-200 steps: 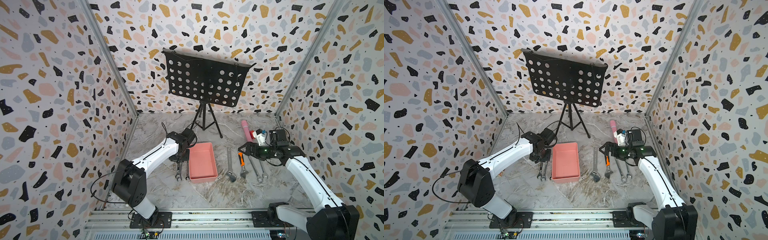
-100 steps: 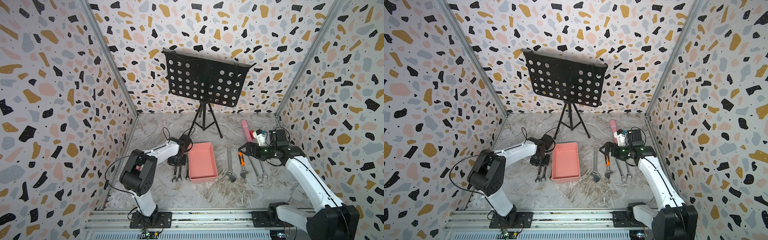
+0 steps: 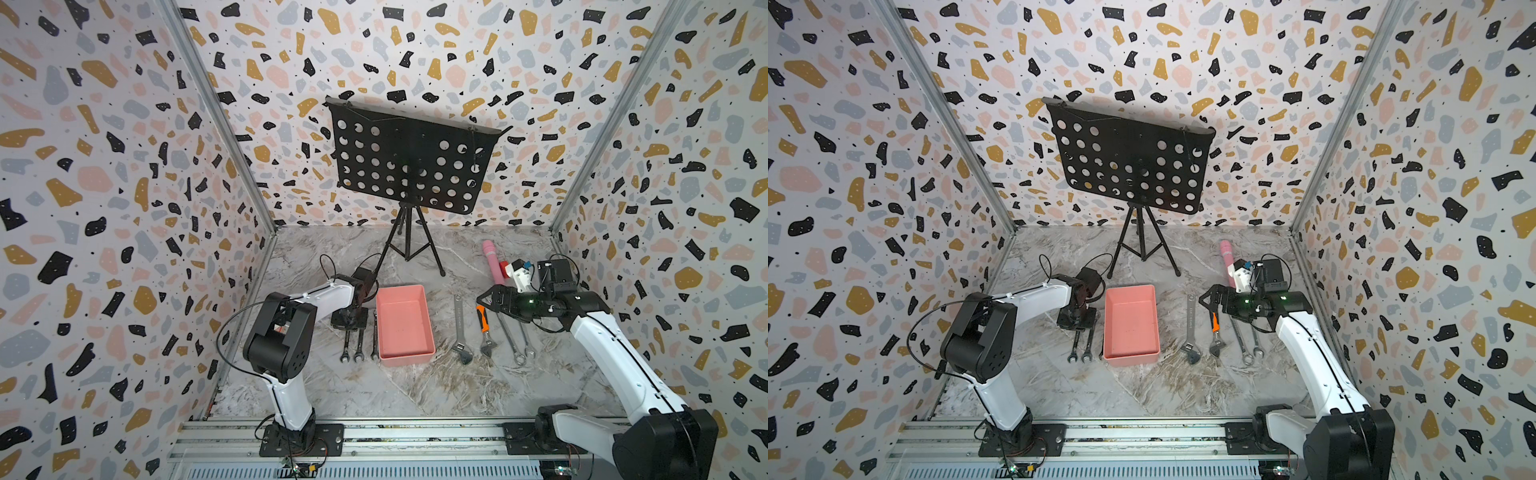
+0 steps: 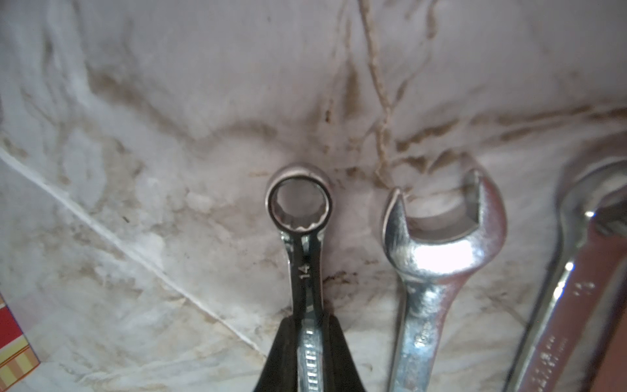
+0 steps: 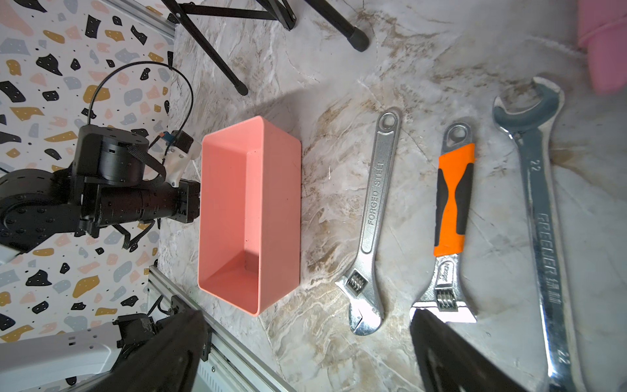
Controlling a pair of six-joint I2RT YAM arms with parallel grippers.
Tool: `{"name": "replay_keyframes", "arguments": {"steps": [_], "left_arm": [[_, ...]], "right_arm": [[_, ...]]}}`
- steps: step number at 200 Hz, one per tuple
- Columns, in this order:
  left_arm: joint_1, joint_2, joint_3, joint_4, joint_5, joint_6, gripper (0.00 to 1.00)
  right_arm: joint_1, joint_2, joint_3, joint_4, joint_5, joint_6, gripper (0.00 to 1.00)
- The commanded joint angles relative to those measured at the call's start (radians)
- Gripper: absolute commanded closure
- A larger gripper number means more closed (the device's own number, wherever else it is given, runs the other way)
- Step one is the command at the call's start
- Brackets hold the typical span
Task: Take out the wrench from the storage box
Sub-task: Place the wrench at the center of the board, then reset both arms
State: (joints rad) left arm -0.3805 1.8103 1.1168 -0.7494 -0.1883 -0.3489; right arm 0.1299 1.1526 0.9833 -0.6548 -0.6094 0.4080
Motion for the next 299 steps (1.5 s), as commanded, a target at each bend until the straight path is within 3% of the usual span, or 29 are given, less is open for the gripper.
{"name": "replay_keyframes", "arguments": {"steps": [1, 41, 67, 87, 120, 151, 186, 216, 247, 299], "left_arm": [[0.009, -0.029, -0.018, -0.013, 0.011, 0.017, 0.77], [0.025, -0.152, 0.021, -0.086, 0.035, 0.036, 0.57], [0.069, -0.256, 0.017, -0.075, 0.071, 0.124, 0.44], [0.124, -0.361, -0.038, 0.043, 0.072, 0.206, 0.24], [0.259, -0.438, -0.154, 0.286, 0.178, 0.277, 0.01], [0.340, -0.477, -0.282, 0.549, 0.226, 0.312, 0.00], [0.381, -0.494, -0.420, 0.892, 0.234, 0.303, 0.00], [0.402, -0.497, -0.545, 1.175, 0.213, 0.285, 0.00], [0.425, -0.499, -0.588, 1.308, 0.228, 0.290, 0.00], [0.448, -0.475, -0.558, 1.283, 0.270, 0.303, 0.00]], "right_arm": [[-0.003, -0.008, 0.022, -0.026, 0.010, 0.000, 0.00], [-0.005, -0.011, 0.051, -0.048, 0.042, -0.028, 0.00], [-0.033, -0.011, 0.072, -0.047, 0.115, -0.056, 0.00], [-0.077, -0.028, 0.067, -0.017, 0.226, -0.102, 0.00], [-0.179, -0.066, -0.048, 0.196, 0.374, -0.164, 0.00], [-0.228, -0.035, -0.178, 0.431, 0.619, -0.194, 0.00], [-0.239, 0.069, -0.366, 0.814, 0.807, -0.256, 0.00], [-0.242, 0.158, -0.469, 1.020, 0.862, -0.298, 0.00], [-0.244, 0.255, -0.485, 1.120, 0.855, -0.328, 0.00], [-0.247, 0.261, -0.472, 1.101, 0.813, -0.341, 0.00]]}}
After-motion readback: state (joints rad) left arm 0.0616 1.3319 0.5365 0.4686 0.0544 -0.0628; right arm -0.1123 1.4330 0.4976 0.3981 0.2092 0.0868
